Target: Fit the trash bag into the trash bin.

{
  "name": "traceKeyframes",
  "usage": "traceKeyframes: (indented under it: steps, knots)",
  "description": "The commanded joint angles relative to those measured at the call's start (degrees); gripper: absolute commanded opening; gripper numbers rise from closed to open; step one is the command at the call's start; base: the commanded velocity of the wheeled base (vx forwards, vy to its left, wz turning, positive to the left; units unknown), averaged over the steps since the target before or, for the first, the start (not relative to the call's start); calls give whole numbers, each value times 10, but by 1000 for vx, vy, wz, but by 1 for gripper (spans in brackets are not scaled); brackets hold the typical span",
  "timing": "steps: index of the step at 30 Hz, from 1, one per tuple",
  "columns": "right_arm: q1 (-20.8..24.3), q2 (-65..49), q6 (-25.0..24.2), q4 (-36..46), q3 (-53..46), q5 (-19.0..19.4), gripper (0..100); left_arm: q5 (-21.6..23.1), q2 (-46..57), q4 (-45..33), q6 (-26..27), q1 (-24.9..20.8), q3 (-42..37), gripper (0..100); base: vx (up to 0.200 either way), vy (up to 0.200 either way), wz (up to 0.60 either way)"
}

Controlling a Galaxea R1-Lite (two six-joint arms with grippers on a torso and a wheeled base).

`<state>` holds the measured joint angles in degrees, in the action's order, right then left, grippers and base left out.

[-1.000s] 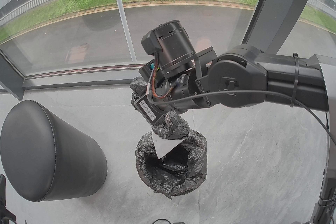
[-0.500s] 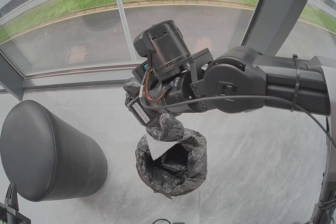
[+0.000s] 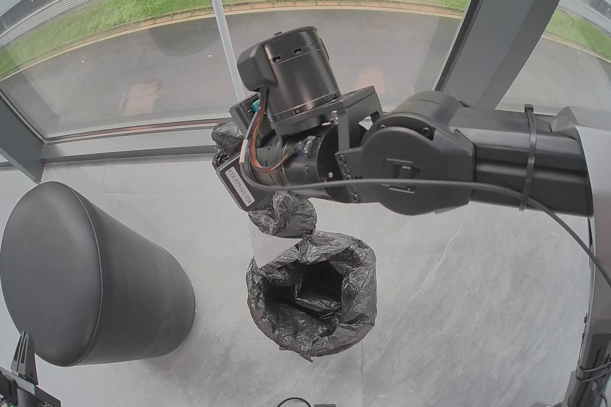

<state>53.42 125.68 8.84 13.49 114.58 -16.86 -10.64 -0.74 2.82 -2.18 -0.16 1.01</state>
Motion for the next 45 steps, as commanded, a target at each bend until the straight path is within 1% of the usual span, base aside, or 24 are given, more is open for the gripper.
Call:
traceKeyframes:
  steps: [1, 3, 7, 9, 22, 24, 29, 42, 45]
  knots:
    - [0, 9, 0, -1, -1, 1, 0, 0, 7, 2, 3, 1, -10, 0, 0, 0, 0]
    - [0, 11, 0, 0, -2, 1, 0, 2, 7, 1, 4, 1, -10, 0, 0, 0, 0]
    - [6, 27, 0, 0, -14, 0, 0, 68, 7, -8, 1, 1, -10, 0, 0, 0, 0]
    - [14, 33, 0, -1, -23, 0, 0, 103, 7, -21, 17, 1, -10, 0, 0, 0, 0]
    - [13, 53, 0, -6, -48, 0, 0, 98, 7, -21, 8, 1, -10, 0, 0, 0, 0]
    - [12, 59, 0, -21, -62, 0, 0, 101, 7, -22, 17, 1, -10, 0, 0, 0, 0]
    - [9, 72, 2, -67, -90, 0, 0, 105, 7, -26, 18, 0, -10, 0, 0, 0, 0]
    - [-24, 78, 2, -80, -119, 0, 0, 105, 7, -22, 17, 0, -10, 0, 0, 0, 0]
    - [-27, 78, 2, -96, -133, 0, 0, 105, 7, -22, 17, 0, -10, 0, 0, 0, 0]
